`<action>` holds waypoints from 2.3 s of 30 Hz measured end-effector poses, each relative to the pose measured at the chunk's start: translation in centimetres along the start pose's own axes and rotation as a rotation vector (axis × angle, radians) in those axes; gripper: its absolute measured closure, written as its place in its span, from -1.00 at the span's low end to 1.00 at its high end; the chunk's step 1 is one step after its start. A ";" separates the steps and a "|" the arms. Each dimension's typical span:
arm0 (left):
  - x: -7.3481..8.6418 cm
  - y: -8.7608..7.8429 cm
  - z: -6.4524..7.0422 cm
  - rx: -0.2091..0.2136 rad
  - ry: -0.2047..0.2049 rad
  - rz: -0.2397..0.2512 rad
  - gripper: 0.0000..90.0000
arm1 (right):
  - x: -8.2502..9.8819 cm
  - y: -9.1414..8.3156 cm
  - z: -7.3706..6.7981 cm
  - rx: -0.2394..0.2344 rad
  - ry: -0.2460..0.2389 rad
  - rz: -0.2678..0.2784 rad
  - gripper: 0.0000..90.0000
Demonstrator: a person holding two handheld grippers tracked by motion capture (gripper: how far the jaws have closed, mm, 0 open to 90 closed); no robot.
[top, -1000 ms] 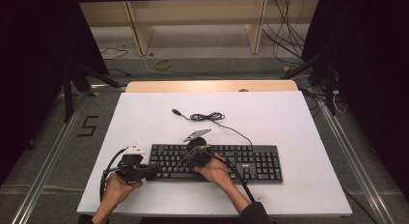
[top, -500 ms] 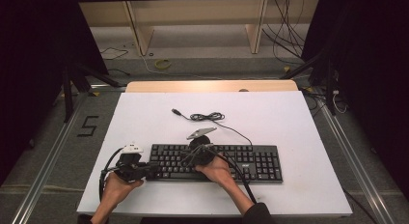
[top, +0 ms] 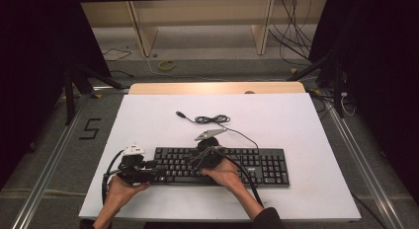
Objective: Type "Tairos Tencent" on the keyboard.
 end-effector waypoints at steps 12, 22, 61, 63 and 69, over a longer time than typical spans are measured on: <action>-0.8 0.1 0.2 -0.002 -0.004 0.026 -0.25 | 0.1 -1.1 -0.3 -0.005 -0.009 0.017 0.11; -1.4 0.5 0.4 0.004 -0.004 0.033 -0.28 | 0.3 -2.4 -0.2 0.007 -0.013 0.035 0.01; -2.6 2.4 0.7 0.017 0.027 -0.037 0.14 | 2.6 -4.2 -0.6 0.005 -0.022 0.042 -0.15; -2.7 2.7 0.9 0.026 0.025 -0.044 0.25 | 2.7 -4.3 -0.6 0.005 -0.023 0.042 -0.15; -3.0 3.3 1.1 0.027 0.043 -0.063 0.52 | 3.2 -4.6 -0.7 0.000 -0.024 0.038 -0.14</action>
Point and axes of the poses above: each handheld gripper's, and its own axes: y roughly forward along the jaws, x roughly out of its underside, z roughly to its right, the point moved 9 cm from there along y, roughly forward along the jaws, and after that the axes turned 1 degree about y, right-handed, at the moved point
